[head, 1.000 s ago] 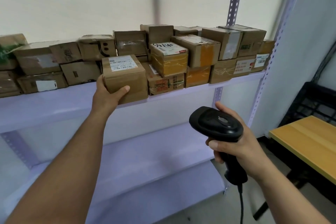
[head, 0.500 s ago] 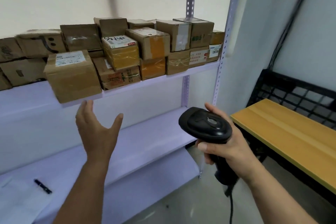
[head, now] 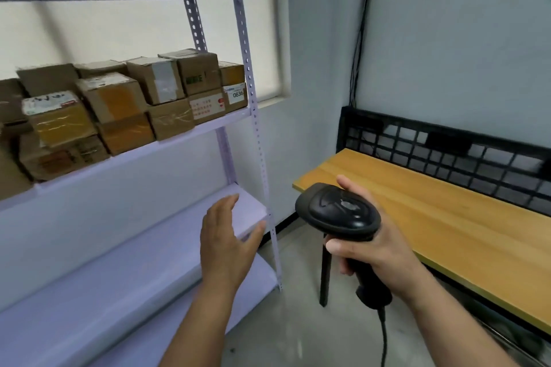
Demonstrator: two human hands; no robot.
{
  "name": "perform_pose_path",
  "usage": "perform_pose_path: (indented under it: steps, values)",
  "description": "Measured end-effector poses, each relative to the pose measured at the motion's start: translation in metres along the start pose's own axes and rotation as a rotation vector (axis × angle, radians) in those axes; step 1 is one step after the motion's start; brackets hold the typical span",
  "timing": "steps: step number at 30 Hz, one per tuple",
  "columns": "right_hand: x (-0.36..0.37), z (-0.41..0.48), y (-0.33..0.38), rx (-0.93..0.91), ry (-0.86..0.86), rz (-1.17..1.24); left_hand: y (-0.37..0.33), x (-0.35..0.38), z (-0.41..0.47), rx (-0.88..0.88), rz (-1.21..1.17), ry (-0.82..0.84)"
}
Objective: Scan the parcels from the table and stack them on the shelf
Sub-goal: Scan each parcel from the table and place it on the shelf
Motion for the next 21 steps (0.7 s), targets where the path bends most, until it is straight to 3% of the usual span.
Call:
perform_pose_path:
  steps: [13,21]
  values:
    - [-0.159,-0.099,0.062,-0.028,-0.154,-0.09,-0.18,0.098,-0.068,0.13,-0.087,0.108]
    - [-0.235,-0.151,0.084,-0.079,-0.338,-0.113,-0.267,0.156,-0.087,0.284,-0.15,0.222]
Point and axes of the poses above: each hand's wrist, its own z-axis towards the middle knuckle, its own x-axis out of the palm, y = z × x, the point moved 2 cm from there along z, towards the middle knuckle, and after that the axes turned 13 degrees about z, right-handed, at the moved point
